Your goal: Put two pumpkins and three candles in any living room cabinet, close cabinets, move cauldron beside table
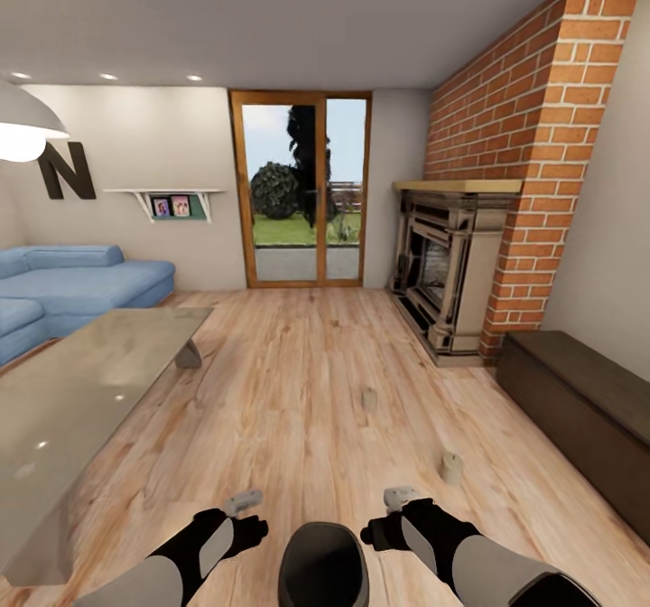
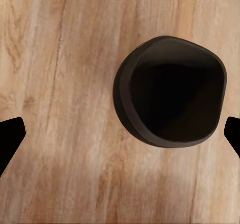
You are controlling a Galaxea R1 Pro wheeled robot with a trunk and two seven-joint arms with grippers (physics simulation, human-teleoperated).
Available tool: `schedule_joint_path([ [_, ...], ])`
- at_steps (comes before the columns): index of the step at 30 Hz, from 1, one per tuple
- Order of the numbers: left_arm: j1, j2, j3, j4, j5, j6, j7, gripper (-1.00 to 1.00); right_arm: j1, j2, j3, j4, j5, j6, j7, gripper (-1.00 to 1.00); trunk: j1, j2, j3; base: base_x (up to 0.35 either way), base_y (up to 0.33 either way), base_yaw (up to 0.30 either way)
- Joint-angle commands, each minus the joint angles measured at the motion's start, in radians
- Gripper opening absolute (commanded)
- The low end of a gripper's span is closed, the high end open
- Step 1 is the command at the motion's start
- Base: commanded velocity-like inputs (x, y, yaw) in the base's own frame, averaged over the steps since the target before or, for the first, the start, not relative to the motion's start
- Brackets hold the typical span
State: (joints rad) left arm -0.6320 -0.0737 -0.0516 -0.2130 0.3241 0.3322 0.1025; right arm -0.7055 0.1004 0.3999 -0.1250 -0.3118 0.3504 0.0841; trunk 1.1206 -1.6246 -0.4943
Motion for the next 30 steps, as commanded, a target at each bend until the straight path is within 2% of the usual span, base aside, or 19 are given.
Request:
schedule_joint_path([
  [1,0.0,0.0,-0.006,-0.003,0.01,0.005,0.006,1.0,-0.001,0.0,0.008,-0.001,-0.009,0.004,0.0,1.0,0.0,-0.001,-0.001,0.198,0.226,-0.002],
  [6,0.0,-0.001,-0.008,-0.003,0.01,0.005,0.006,1.0,-0.001,0.001,0.008,-0.001,-0.009,0.004,0.0,1.0,0.0,-0.001,-0.002,0.17,0.26,-0.043],
  [12,0.0,-0.001,-0.008,-0.002,0.01,0.006,-0.003,1.0,0.0,0.002,0.008,-0.001,-0.009,0.003,0.002,1.0,0.0,-0.001,-0.002,0.071,0.285,-0.18],
  [17,0.0,-0.002,-0.008,-0.003,0.01,0.005,-0.004,1.0,-0.001,0.002,0.009,-0.001,-0.009,0.002,0.002,1.0,0.0,-0.001,-0.002,0.007,0.122,-0.038],
  [24,0.0,-0.004,-0.008,-0.009,0.01,0.007,-0.008,1.0,0.0,0.001,0.008,-0.001,-0.009,0.004,0.001,1.0,0.027,-0.05,-0.024,0.001,0.016,-0.005],
  [30,-0.001,-0.006,-0.008,-0.044,0.01,0.066,-0.019,1.0,0.0,0.0,0.008,-0.002,-0.008,0.004,0.0,1.0,0.05,-0.092,-0.042,0.0,0.001,-0.156],
])
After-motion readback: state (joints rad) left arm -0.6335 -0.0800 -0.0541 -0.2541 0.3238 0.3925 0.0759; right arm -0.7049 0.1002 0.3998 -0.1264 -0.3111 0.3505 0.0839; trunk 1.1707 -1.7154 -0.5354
